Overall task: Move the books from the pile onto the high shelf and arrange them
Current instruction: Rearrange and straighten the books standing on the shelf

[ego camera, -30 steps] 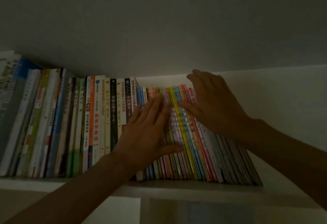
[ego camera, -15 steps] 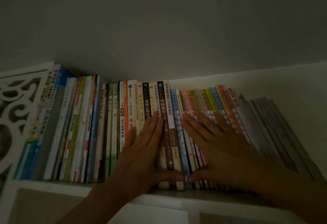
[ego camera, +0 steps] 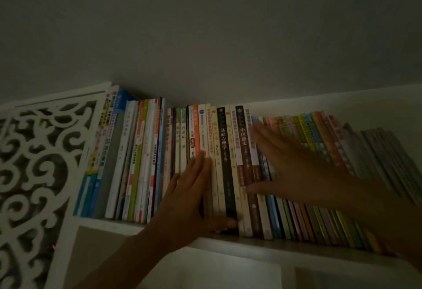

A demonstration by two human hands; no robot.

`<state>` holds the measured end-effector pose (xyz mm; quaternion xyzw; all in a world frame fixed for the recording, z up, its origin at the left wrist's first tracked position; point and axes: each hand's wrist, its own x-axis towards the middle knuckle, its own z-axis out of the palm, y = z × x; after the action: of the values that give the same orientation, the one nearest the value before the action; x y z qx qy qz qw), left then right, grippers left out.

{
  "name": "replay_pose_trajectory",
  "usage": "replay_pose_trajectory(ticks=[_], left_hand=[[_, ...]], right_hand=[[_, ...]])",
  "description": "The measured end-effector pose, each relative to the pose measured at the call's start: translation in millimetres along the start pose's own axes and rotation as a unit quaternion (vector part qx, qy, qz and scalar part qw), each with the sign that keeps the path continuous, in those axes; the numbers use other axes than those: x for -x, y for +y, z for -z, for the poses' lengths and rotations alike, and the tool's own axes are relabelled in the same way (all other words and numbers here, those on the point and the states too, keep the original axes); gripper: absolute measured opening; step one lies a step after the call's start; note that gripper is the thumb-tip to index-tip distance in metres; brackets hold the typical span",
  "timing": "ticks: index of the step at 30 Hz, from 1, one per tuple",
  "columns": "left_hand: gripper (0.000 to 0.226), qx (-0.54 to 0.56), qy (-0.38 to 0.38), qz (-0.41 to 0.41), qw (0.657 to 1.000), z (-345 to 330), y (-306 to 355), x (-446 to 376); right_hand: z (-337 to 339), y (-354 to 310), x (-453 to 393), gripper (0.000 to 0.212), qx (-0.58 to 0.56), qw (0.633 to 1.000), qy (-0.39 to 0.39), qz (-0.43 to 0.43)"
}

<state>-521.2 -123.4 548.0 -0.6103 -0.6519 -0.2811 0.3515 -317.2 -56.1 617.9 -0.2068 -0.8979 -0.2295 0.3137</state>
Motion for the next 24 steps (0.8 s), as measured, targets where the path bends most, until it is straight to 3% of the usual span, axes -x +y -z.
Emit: replay_pose_trajectory(ticks=[4,11,18,24], left_hand=[[0.118,0.009,-0.017,-0.001,1.0,-2.3,7.4,-0.4],[0.119,-0.037,-0.002,-0.023,0.999,-10.5,14.2,-21.0],[0.118,-0.027,-0.001,-0.025,0.999,-10.3,14.6,-20.2],[0.118,-0.039,-0.011,-0.024,0.999,-6.5,14.6,-20.0]], right_hand=[[-18.9,-2.2,-10.9,0.119,0.092,0.995,0.003,-0.026],[-20.0,-0.9,-14.1,0.119,0.134,0.989,0.027,-0.049],[-21.8,2.5,-10.0,0.117,0.046,0.998,0.034,-0.02],[6.1,-6.2,-34.5,0.086,-0.072,0.98,0.182,-0.023]])
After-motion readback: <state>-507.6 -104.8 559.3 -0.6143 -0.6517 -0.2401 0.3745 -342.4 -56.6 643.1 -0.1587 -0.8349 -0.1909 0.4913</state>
